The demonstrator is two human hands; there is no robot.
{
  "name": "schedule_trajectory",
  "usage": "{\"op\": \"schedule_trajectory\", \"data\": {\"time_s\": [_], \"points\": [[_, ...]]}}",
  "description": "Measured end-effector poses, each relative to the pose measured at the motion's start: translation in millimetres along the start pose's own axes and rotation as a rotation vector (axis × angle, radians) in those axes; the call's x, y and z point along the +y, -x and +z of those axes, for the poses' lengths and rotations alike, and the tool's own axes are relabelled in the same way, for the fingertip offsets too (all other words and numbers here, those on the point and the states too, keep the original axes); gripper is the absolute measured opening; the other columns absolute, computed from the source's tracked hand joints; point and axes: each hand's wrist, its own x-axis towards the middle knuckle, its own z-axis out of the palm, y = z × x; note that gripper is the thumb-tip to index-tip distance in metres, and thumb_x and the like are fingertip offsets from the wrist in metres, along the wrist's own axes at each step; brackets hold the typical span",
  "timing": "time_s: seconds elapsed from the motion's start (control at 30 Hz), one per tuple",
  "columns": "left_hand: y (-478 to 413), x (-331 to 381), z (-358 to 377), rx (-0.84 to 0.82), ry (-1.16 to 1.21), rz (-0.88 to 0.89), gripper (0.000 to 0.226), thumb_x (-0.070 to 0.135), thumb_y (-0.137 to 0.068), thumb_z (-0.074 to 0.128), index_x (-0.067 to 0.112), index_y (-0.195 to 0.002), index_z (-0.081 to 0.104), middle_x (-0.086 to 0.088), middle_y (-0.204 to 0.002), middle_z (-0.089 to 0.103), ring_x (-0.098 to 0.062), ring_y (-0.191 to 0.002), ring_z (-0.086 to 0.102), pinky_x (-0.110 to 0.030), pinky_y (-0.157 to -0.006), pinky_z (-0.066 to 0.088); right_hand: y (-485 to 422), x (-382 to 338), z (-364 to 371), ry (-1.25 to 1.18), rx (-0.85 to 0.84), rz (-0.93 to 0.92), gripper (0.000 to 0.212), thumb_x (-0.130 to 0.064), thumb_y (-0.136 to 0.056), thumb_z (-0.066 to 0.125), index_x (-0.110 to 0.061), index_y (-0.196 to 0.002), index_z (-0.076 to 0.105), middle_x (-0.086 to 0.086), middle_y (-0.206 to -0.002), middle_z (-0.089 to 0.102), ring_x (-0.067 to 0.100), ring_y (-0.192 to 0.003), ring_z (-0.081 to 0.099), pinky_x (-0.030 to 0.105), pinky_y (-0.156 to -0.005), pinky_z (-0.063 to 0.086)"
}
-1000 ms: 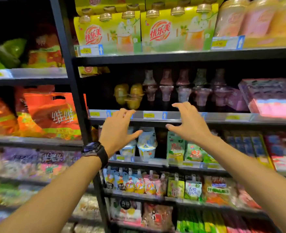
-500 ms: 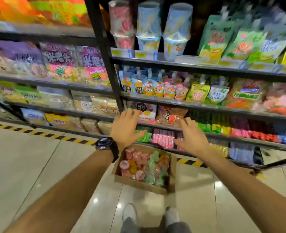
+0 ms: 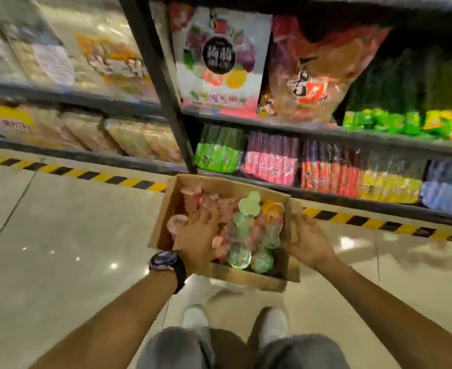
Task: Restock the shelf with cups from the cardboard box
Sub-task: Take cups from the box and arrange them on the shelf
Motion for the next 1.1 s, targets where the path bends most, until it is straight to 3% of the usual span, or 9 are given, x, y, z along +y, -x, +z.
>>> {"op": "schedule_trajectory", "data": {"time_s": [0.1, 0.17, 0.37, 0.5, 0.57, 0.67, 0.77, 0.9, 1.1], "points": [[-55.6, -17.2, 92.9, 0.001, 0.027, 0.109, 0.087, 0.072, -0.078, 0.048, 0.018, -0.144, 0.032, -0.011, -0.141, 0.043, -0.035, -0.116, 0.053, -0.044, -0.083, 0.05, -65.0, 42.4, 78.8, 0.005, -0.015, -0.018, 0.064, -0.044, -0.069, 0.07, -0.012, -0.122, 0.054, 0.019, -0.125, 0.058, 0.037, -0.104, 0.059, 0.035, -0.076, 0.043], [-86.4, -25.0, 144.8, 0.024, 0.064, 0.192, 0.084, 0.074, -0.08, 0.042, 0.018, -0.142, 0.032, -0.012, -0.132, 0.05, -0.035, -0.106, 0.058, -0.042, -0.073, 0.053, -106.2, 67.1, 126.4, 0.043, 0.012, -0.051, 0.062, -0.043, -0.07, 0.071, -0.008, -0.118, 0.054, 0.02, -0.114, 0.063, 0.038, -0.107, 0.058, 0.036, -0.085, 0.044], [-143.8, -37.1, 230.9, -0.131, 0.071, 0.484, 0.072, 0.023, -0.089, 0.06, 0.027, -0.152, 0.026, 0.0, -0.146, 0.044, -0.021, -0.127, 0.049, -0.03, -0.099, 0.044, -163.0, 95.0, 191.4, 0.438, -0.03, -0.317, 0.05, -0.017, -0.084, 0.063, -0.02, -0.131, 0.048, 0.009, -0.133, 0.039, 0.031, -0.12, 0.048, 0.038, -0.089, 0.047], [-160.0, -24.5, 250.4, -0.088, -0.057, 0.685, 0.073, 0.03, -0.082, 0.069, 0.027, -0.147, 0.035, 0.0, -0.136, 0.05, -0.024, -0.121, 0.05, -0.043, -0.097, 0.045, -171.7, 101.9, 205.0, 0.898, 0.156, -0.589, 0.054, -0.014, -0.08, 0.07, -0.014, -0.132, 0.056, 0.014, -0.134, 0.049, 0.033, -0.123, 0.048, 0.04, -0.093, 0.048], [-163.0, -21.2, 256.1, -0.057, -0.085, 0.705, 0.073, 0.029, -0.081, 0.071, 0.027, -0.145, 0.038, 0.0, -0.134, 0.048, -0.023, -0.118, 0.048, -0.042, -0.094, 0.046, -175.4, 101.2, 208.9, 1.044, 0.06, -0.67, 0.043, -0.017, -0.095, 0.051, -0.008, -0.137, 0.05, 0.016, -0.148, 0.034, 0.034, -0.135, 0.033, 0.045, -0.111, 0.032], [-157.6, -17.2, 260.9, -0.074, -0.001, 0.699, 0.083, 0.044, -0.071, 0.078, 0.027, -0.143, 0.041, -0.003, -0.131, 0.045, -0.022, -0.115, 0.045, -0.032, -0.094, 0.041, -179.8, 95.7, 205.2, 1.141, -0.017, -0.724, 0.036, -0.017, -0.096, 0.046, -0.014, -0.13, 0.058, 0.014, -0.154, 0.022, 0.033, -0.14, 0.023, 0.047, -0.116, 0.02], [-149.0, -11.1, 263.6, -0.1, 0.166, 0.671, 0.083, 0.046, -0.067, 0.083, 0.02, -0.138, 0.047, -0.003, -0.125, 0.043, -0.018, -0.109, 0.044, -0.017, -0.084, 0.031, -184.9, 98.1, 205.0, 1.105, -0.038, -0.785, 0.034, -0.017, -0.094, 0.049, -0.016, -0.126, 0.061, 0.008, -0.148, 0.032, 0.028, -0.132, 0.03, 0.042, -0.106, 0.029], [-142.4, -10.6, 255.5, -0.173, 0.492, 0.6, 0.084, 0.041, -0.065, 0.087, 0.019, -0.135, 0.044, 0.001, -0.124, 0.053, -0.016, -0.111, 0.053, -0.039, -0.093, 0.048, -186.4, 103.3, 200.3, 0.998, 0.111, -0.835, 0.038, -0.015, -0.077, 0.071, -0.017, -0.115, 0.067, 0.0, -0.119, 0.06, 0.024, -0.109, 0.051, 0.038, -0.088, 0.046], [-136.3, -22.7, 225.5, -0.013, 0.869, 0.432, 0.086, 0.022, -0.063, 0.091, 0.021, -0.135, 0.043, 0.011, -0.129, 0.053, 0.002, -0.119, 0.051, -0.015, -0.102, 0.041, -174.4, 105.8, 183.5, 0.716, 0.177, -0.812, 0.043, -0.011, -0.066, 0.079, -0.012, -0.107, 0.065, 0.005, -0.101, 0.068, 0.028, -0.096, 0.063, 0.039, -0.082, 0.053]]}}
